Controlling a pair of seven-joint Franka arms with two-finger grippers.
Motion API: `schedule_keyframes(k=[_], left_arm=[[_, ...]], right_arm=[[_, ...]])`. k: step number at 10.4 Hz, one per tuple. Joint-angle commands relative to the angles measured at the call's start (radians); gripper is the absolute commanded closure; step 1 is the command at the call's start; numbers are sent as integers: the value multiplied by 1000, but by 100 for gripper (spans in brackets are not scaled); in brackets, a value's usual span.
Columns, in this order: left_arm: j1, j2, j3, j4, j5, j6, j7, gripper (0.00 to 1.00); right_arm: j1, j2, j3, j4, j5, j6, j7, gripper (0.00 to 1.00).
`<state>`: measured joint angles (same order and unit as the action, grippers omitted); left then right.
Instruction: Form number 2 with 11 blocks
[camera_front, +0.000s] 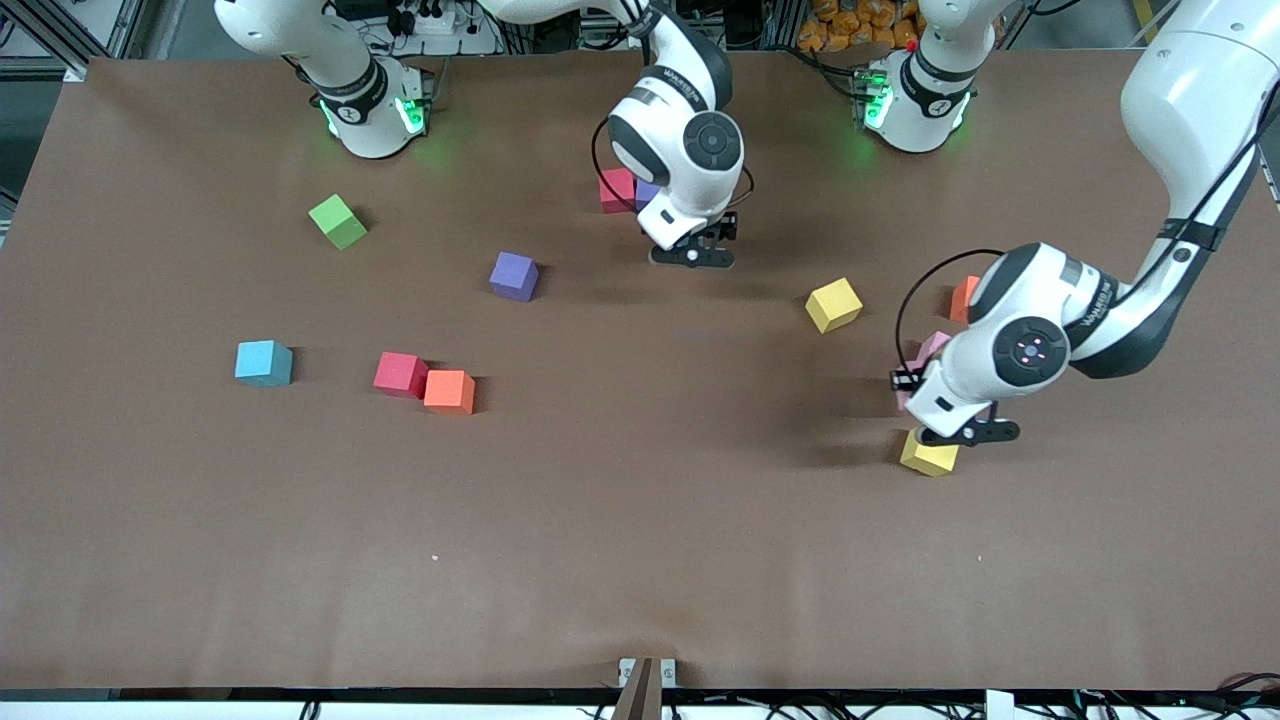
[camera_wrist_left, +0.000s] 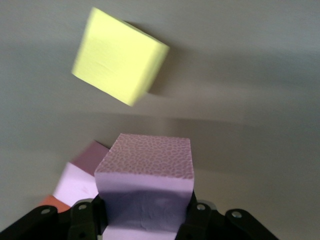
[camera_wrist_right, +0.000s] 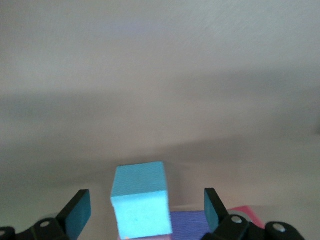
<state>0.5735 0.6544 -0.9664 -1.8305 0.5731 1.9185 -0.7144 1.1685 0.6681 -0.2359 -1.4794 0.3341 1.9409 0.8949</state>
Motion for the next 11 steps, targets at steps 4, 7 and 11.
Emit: schedule_keyframes(k=[4, 7, 11], left_arm=[[-164, 4, -55, -10, -123, -15, -235, 100], [-291, 31, -51, -27, -160, 68, -315, 100], [-446, 37, 6, -104, -156, 239, -425, 100]], right_arm=[[-164, -168, -52, -140, -44, -224, -100, 0], [-202, -267, -74, -342, -50, -174, -188, 0], [-245, -361, -74, -553, -49, -40, -189, 0]])
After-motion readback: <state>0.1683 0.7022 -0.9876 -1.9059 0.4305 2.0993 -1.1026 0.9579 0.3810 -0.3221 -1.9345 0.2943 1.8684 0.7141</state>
